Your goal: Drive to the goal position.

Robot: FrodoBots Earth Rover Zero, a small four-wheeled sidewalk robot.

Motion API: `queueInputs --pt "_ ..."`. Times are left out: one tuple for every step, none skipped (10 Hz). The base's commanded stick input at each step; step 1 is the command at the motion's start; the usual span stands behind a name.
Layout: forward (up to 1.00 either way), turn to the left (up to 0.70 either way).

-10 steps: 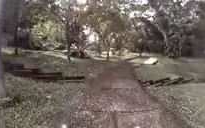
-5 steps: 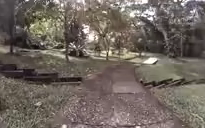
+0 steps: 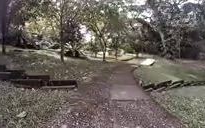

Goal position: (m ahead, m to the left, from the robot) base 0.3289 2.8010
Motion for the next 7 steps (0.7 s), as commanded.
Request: queueInputs --pt "0.50 -0.04" --pt "0.50 -0.49" --pt "0.50 -0.30" --pt "0.50 -0.12" --pt "0.50 -0.22" --pt "0.50 -0.31" --pt "0.50 -0.05"
